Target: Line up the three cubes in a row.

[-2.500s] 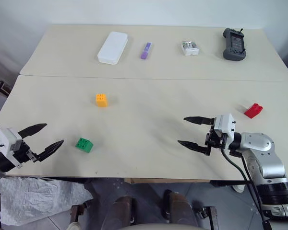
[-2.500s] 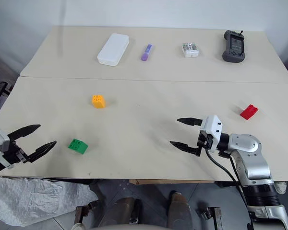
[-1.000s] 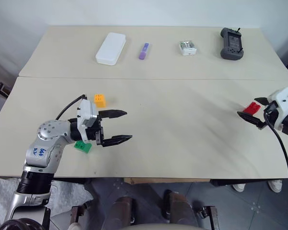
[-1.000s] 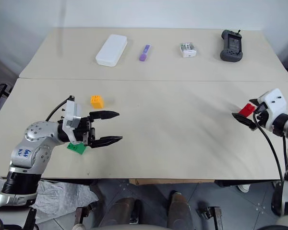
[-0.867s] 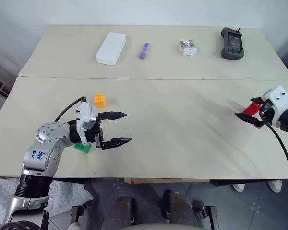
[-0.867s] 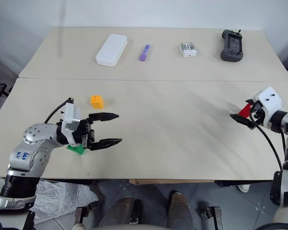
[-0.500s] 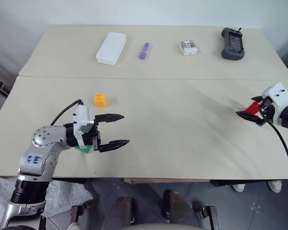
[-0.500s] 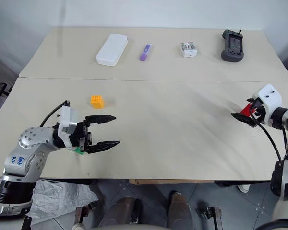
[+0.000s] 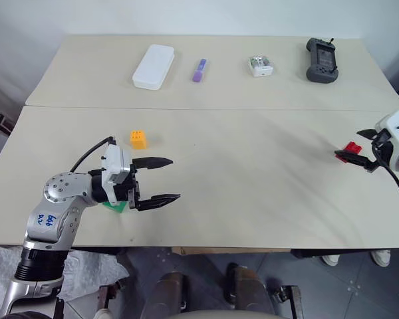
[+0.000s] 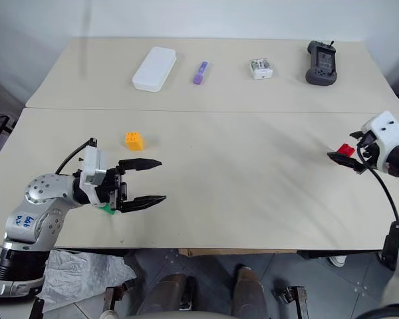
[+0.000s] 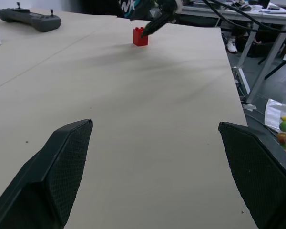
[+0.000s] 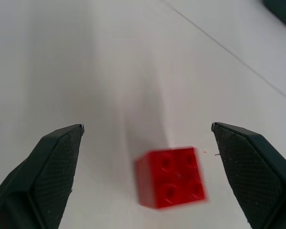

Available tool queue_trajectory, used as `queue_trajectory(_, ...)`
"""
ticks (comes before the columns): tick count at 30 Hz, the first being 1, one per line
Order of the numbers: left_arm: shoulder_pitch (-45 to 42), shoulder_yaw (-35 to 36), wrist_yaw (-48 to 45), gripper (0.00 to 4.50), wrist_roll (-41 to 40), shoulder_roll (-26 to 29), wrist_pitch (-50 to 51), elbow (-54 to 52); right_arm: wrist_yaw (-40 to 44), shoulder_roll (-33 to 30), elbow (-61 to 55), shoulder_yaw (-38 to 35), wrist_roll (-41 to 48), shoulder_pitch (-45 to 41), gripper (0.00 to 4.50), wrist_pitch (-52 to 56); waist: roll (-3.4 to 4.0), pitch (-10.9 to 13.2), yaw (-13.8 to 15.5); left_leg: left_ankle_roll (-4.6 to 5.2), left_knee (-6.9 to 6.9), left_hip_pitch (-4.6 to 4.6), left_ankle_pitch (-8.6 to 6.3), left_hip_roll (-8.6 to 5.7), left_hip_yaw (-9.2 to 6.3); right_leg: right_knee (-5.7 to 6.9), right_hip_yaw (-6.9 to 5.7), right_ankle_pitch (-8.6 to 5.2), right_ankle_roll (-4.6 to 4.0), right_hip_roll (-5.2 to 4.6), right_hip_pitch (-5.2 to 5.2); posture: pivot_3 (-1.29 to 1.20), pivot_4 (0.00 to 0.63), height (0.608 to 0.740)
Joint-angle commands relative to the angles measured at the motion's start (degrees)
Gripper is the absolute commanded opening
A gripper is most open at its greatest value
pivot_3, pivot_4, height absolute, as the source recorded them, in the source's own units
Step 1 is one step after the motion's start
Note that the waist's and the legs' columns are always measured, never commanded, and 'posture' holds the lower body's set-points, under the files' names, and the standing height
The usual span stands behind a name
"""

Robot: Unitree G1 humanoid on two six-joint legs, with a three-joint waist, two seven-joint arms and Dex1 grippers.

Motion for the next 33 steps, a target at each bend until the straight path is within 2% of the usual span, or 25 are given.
queue_trajectory(1,0.0,0.9,-1.4,4.49,-2.0,1.2,0.9,-2.2,-1.6,-1.8,0.9,0.3,-1.1,-2.2,4.5,1.6,0.0,0.0,-0.1,0.0,0.0,0.0,0.0,0.0,0.0,0.0,0.0,0.0,0.0,0.0,0.0,0.0,0.15,0.74)
queue_trajectory(8,-1.1,0.7,-2.7,4.49,-2.0,1.1,1.3,-1.3,3.2,-1.2,2.2,3.0,-3.6,-3.8,4.5,7.6,0.0,0.0,-0.1,0.0,0.0,-0.01,0.0,0.0,0.01,0.0,0.0,0.0,0.0,-0.01,0.0,0.0,0.15,0.74)
queue_trajectory(18,-1.0,0.8,-3.8,4.49,-2.9,1.5,2.4,-2.6,-1.6,-0.6,2.9,4.1,-6.0,-4.2,4.5,7.6,0.01,0.0,-0.3,0.0,0.0,-0.01,0.0,-0.01,0.01,0.01,0.0,0.0,0.0,0.0,-0.01,0.0,0.15,0.74)
queue_trajectory(22,0.1,1.2,-3.8,4.49,-3.4,2.2,3.4,-3.7,-0.1,0.2,3.0,5.0,-6.9,-5.1,4.5,8.1,0.01,0.0,-0.6,0.0,0.0,-0.01,0.0,0.0,0.01,0.01,0.0,0.0,0.0,0.0,-0.01,0.0,0.15,0.74)
queue_trajectory(25,0.2,1.6,-3.4,4.5,-4.1,2.2,4.1,-3.7,-0.1,0.8,3.1,4.8,-7.0,-6.3,3.91,8.6,0.02,0.0,-0.9,0.0,0.0,-0.01,0.0,0.0,0.01,0.01,0.0,0.0,0.0,0.0,-0.01,0.0,0.15,0.74)
queue_trajectory(32,0.4,1.1,-3.1,4.5,-3.7,1.6,3.4,-3.4,1.0,2.2,3.0,4.7,-7.0,-7.0,1.61,7.2,0.02,0.0,-1.2,0.0,0.0,-0.01,0.0,0.0,0.0,0.02,0.0,0.0,0.0,0.01,-0.01,0.0,0.15,0.74)
queue_trajectory(33,0.4,1.0,-3.1,4.5,-3.5,1.5,3.2,-3.2,1.3,2.2,3.0,4.9,-7.2,-7.0,1.45,6.9,0.02,0.0,-1.2,0.0,0.0,-0.01,0.0,0.0,0.0,0.02,0.01,0.0,0.0,0.01,-0.01,0.0,0.15,0.74)
